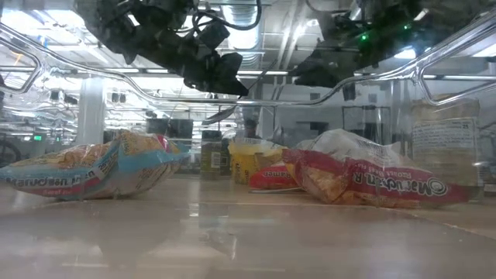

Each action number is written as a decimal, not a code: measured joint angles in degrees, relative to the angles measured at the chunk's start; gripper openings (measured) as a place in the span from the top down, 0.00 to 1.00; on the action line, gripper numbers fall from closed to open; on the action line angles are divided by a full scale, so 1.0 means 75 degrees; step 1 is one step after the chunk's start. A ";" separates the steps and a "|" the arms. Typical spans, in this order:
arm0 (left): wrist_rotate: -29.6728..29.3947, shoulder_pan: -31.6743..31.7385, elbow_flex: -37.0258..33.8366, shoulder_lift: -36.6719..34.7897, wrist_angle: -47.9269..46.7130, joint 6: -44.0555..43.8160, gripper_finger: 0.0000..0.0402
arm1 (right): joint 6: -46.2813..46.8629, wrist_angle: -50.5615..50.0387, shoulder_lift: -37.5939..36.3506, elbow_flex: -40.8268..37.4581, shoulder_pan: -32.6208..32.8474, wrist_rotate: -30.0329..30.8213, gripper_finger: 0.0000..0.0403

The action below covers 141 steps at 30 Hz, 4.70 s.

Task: Pick & Place Food Item
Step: Put the left black spoon into the white bin

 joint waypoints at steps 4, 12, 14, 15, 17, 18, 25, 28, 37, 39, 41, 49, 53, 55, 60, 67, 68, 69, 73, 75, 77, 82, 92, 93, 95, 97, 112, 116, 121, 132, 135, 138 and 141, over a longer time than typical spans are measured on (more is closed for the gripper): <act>0.0003 -0.0007 0.0000 0.0000 -0.0015 -0.0127 0.98 | 0.0081 0.0469 -0.0003 0.0000 0.0003 -0.0008 0.64; 0.0004 -0.0027 0.0000 0.0000 -0.0018 -0.0204 0.98 | 0.0185 0.1027 -0.0003 0.0000 0.0003 -0.0004 0.53; 0.0006 -0.0027 0.0000 0.0000 -0.0015 -0.0205 0.98 | 0.0160 0.1107 -0.0003 0.0000 0.0000 -0.0002 0.53; 0.0005 -0.0027 0.0000 0.0000 -0.0009 -0.0206 0.98 | 0.0147 0.1137 -0.0003 0.0000 -0.0021 -0.0005 0.53; 0.0006 -0.0027 0.0000 0.0000 -0.0007 -0.0293 0.98 | 0.0146 0.1168 -0.0003 0.0000 -0.0057 -0.0003 0.54; 0.0008 -0.0027 0.0000 0.0000 -0.0007 -0.0344 0.98 | 0.0146 0.1188 0.0012 0.0000 -0.0083 -0.0005 0.55; 0.0168 -0.0027 0.0003 0.0165 0.0086 -0.0350 0.98 | 0.0261 0.1585 0.0610 0.0132 -0.0273 -0.0587 0.57; 0.0184 -0.0027 0.0000 0.0233 0.0063 -0.0350 0.98 | 0.0223 0.1598 0.0886 0.0311 -0.0343 -0.0582 0.57; 0.0177 -0.0027 0.0007 0.0296 0.0094 -0.0350 0.98 | 0.0201 0.1835 0.1739 0.0827 -0.0335 -0.0602 0.58; 0.0172 -0.0027 0.0003 0.0300 0.0097 -0.0350 0.98 | 0.0198 0.1824 0.1890 0.0937 -0.0335 -0.0600 0.58; 0.0169 -0.0027 0.0003 0.0294 0.0119 -0.0350 0.98 | 0.0199 0.1857 0.1957 0.1018 -0.0338 -0.0601 0.59; 0.0143 -0.0027 0.0003 0.0294 0.0060 -0.0350 0.98 | 0.0201 0.1783 0.1927 0.1043 -0.0350 -0.0594 0.64; 0.0146 -0.0027 0.0003 0.0294 0.0053 -0.0350 0.98 | 0.0387 0.1790 0.1926 0.1043 -0.0377 -0.0569 0.68; 0.0146 -0.0027 0.0003 0.0294 0.0051 -0.0350 0.98 | 0.0415 0.1794 0.1926 0.1043 -0.0402 -0.0523 0.70; 0.0146 -0.0027 0.0003 0.0294 0.0051 -0.0350 0.98 | 0.0484 0.1792 0.1926 0.1043 -0.0405 -0.0105 0.75; 0.0149 -0.0030 0.0003 0.0294 0.0048 -0.0350 0.98 | 0.0490 0.1792 0.1926 0.1043 -0.0385 -0.0087 0.82; 0.0149 -0.0030 0.0003 0.0294 0.0048 -0.0350 0.98 | 0.0490 0.1789 0.1926 0.1043 -0.0382 -0.0087 0.84; 0.0149 -0.0029 0.0003 0.0294 0.0048 -0.0350 0.98 | 0.0491 0.1791 0.1926 0.1043 -0.0382 -0.0087 0.85; 0.0152 -0.0027 0.0003 0.0294 0.0046 -0.0350 0.97 | 0.0583 0.1789 0.1926 0.1043 -0.0382 -0.0090 0.90; 0.0150 -0.0027 0.0003 0.0294 0.0038 -0.0350 0.97 | 0.0603 0.1789 0.1926 0.1043 -0.0379 -0.0090 0.95; 0.0149 -0.0027 0.0003 0.0294 0.0033 -0.0350 0.97 | 0.0591 0.1792 0.1926 0.1043 -0.0379 -0.0090 0.98; 0.0152 -0.0027 0.0003 0.0294 0.0034 -0.0350 0.94 | 0.0541 0.1789 0.1926 0.1043 -0.0379 -0.0092 0.98; 0.0465 -0.0027 0.0003 0.0291 0.0037 -0.0344 0.78 | 0.0367 0.1676 0.1926 0.1035 -0.0382 -0.0096 0.99; 0.0471 -0.0027 0.0003 0.0291 0.0036 -0.0344 0.76 | 0.0331 0.1650 0.1923 0.1035 -0.0382 -0.0105 0.99; 0.0471 -0.0030 0.0003 0.0291 0.0042 -0.0345 0.71 | 0.0217 0.1589 0.1923 0.1035 -0.0382 -0.0116 0.99; 0.0472 -0.0030 0.0003 0.0257 0.0014 -0.0343 0.66 | 0.0187 0.1538 0.1924 0.1035 -0.0382 -0.0116 1.00; 0.0469 -0.0069 -0.0003 -0.0816 -0.1198 -0.0463 0.60 | -0.0243 0.0895 0.1499 0.1032 -0.0449 -0.0112 1.00; 0.0472 -0.0165 -0.0003 -0.1082 -0.1412 -0.0545 0.61 | -0.0388 0.0326 0.1054 0.1016 -0.0449 0.0027 1.00; 0.0471 -0.0355 -0.0003 -0.1253 -0.1397 -0.0545 0.63 | -0.0493 -0.0126 0.0503 0.0825 -0.0443 0.0073 1.00; 0.0472 -0.0412 -0.0003 -0.1250 -0.1419 -0.0530 0.64 | -0.1015 -0.1154 -0.0343 0.0825 -0.0268 0.0633 1.00; 0.0472 -0.0412 -0.0003 -0.1250 -0.1421 -0.0526 0.64 | -0.1091 -0.1224 -0.0566 0.0825 -0.0297 0.0649 1.00; 0.0472 -0.0406 -0.0003 -0.1249 -0.1421 -0.0525 0.64 | -0.1254 -0.1469 -0.0870 0.0825 -0.0371 0.0659 1.00; 0.0472 -0.0406 -0.0003 -0.1247 -0.1421 -0.0522 0.64 | -0.1265 -0.1946 -0.1197 0.0825 -0.0481 0.0660 1.00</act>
